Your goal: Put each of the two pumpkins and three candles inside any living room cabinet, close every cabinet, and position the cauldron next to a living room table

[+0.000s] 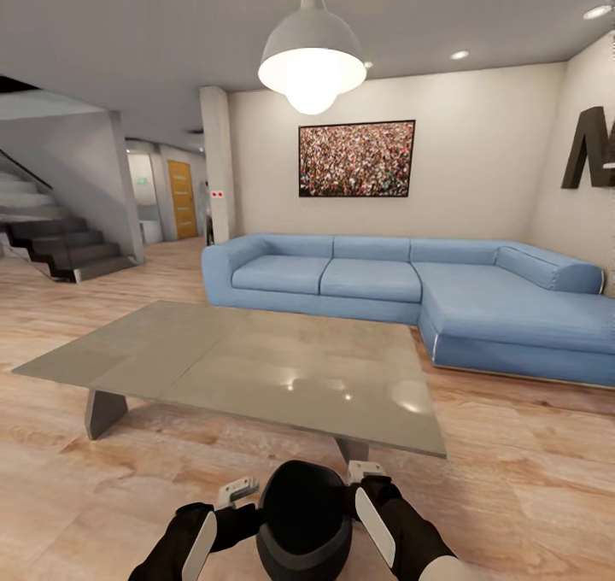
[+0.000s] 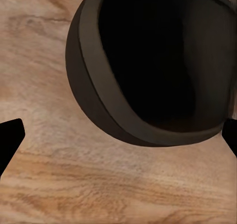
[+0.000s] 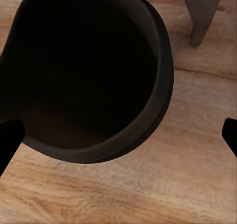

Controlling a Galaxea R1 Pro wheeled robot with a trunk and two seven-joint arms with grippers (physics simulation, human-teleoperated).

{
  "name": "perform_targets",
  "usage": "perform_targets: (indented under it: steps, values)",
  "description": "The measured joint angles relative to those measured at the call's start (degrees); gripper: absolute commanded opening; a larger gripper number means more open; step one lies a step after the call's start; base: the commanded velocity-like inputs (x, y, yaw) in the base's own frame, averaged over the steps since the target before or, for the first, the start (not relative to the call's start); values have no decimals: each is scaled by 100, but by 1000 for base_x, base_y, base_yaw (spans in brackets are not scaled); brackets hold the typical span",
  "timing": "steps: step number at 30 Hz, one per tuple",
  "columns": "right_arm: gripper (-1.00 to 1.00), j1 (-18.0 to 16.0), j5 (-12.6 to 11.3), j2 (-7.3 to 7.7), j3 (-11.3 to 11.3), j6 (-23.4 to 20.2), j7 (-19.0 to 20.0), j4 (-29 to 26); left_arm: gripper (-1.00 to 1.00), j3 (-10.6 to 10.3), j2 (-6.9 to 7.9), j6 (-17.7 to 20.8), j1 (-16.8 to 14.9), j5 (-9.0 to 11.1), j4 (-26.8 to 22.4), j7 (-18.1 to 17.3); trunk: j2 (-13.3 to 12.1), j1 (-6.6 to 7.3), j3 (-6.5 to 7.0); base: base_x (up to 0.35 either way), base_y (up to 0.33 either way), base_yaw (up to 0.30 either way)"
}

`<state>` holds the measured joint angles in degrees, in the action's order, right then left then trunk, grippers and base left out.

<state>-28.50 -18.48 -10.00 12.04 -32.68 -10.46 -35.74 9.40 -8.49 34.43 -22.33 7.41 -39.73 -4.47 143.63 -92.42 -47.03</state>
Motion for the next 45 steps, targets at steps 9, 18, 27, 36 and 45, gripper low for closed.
perform_targets:
  steps: [9, 18, 27, 36, 45]
  values:
    - [100, -3, -9, 0, -12, -26, 0, 15, 100, 0, -3, -4, 0, 5, 0, 0, -9, 15, 134, -1, 0, 0]
    - [100, -6, -15, 0, -130, -175, 9, 58, 100, 0, -3, -6, 0, 2, 0, -1, -9, 15, 69, -148, 0, 0]
    - [100, -6, -15, 0, -149, -236, 9, 59, 100, 0, -3, -11, 0, 0, -66, -1, -9, 15, -15, -30, 0, 0]
    - [100, -5, -9, 0, -149, -239, 9, 67, 100, 0, -3, 24, 0, -2, -147, -1, -20, 39, 98, -1, 0, 0]
    - [100, -6, -6, 0, -149, -247, 9, 67, 100, 0, -3, 29, 0, -2, -149, -1, -32, 62, 212, -55, 0, 0]
